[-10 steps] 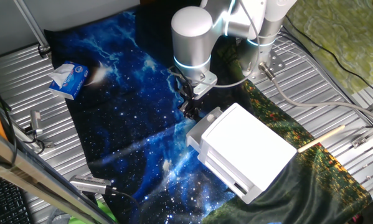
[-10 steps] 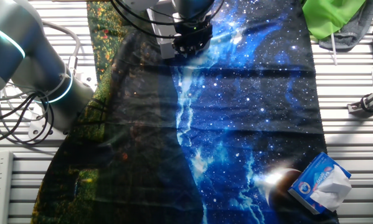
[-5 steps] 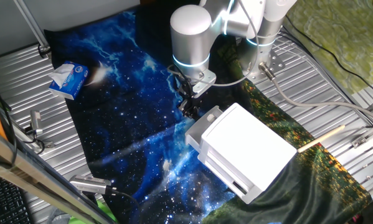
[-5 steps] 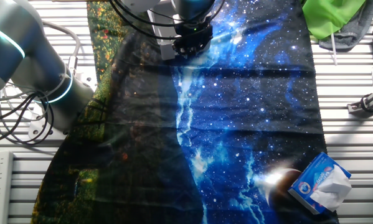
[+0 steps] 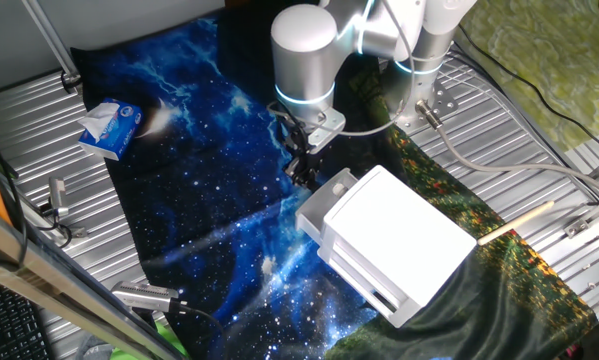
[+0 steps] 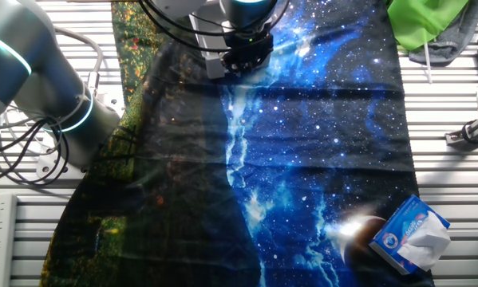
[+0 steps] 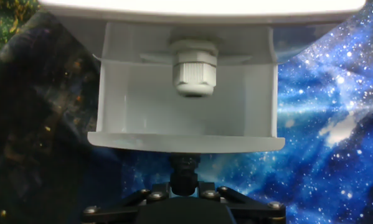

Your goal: Grasp the handle and open the drawer

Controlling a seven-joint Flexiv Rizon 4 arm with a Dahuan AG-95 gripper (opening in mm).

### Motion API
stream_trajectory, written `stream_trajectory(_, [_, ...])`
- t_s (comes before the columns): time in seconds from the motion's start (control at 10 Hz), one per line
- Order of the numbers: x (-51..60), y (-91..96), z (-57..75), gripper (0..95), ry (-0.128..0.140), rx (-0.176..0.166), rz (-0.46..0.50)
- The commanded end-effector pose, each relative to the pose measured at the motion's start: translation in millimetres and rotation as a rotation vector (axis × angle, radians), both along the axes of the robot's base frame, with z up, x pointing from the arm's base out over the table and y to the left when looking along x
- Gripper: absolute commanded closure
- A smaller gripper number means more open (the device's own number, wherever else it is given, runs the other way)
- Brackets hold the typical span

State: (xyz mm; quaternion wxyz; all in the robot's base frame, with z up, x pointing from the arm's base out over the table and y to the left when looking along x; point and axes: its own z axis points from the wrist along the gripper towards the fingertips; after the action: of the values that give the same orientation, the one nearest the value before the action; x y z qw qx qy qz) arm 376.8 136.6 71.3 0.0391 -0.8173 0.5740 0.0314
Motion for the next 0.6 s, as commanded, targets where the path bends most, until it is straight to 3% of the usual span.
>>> stream_trajectory(0.1, [-0.3, -3.5, 2.5, 95.0, 0.002, 0.001, 0.007])
stream_trajectory(0.6, [1.1, -7.7, 1.7, 95.0, 0.003, 0.007, 0.015])
